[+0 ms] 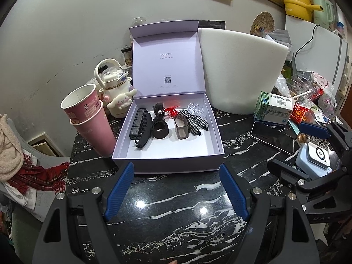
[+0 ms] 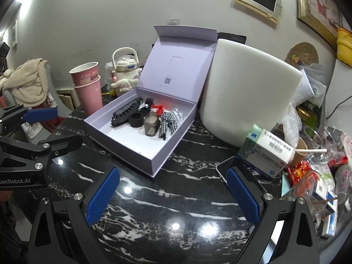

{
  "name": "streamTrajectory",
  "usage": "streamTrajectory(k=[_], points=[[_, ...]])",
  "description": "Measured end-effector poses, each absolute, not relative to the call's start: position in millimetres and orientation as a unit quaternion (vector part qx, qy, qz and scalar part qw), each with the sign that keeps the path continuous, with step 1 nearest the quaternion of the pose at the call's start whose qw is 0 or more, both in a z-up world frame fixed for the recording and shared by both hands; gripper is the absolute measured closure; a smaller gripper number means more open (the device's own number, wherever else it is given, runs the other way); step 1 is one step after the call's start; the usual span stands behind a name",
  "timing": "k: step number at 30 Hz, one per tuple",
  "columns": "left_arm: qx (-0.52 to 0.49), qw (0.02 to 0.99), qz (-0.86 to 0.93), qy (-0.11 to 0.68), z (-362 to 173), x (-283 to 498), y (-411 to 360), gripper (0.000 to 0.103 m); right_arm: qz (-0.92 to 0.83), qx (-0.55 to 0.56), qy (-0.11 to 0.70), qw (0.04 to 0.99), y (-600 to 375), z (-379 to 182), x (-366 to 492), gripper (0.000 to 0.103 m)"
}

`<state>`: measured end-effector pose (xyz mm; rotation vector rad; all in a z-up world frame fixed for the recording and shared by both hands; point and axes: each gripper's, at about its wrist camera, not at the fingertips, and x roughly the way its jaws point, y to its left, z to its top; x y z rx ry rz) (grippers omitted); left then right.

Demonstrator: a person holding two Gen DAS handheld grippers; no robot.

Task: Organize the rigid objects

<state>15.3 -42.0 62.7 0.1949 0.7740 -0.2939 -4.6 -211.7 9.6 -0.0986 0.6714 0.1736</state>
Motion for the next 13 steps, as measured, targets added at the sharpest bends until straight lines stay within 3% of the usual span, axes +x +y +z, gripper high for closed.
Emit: streamTrajectory(k=[13], points=[[0.091, 0.903, -0.155, 0.389, 55.7, 16.8, -44.1, 0.023, 0.081, -0.043, 0.332, 0.939, -215.1, 8.1, -4.8, 0.004]])
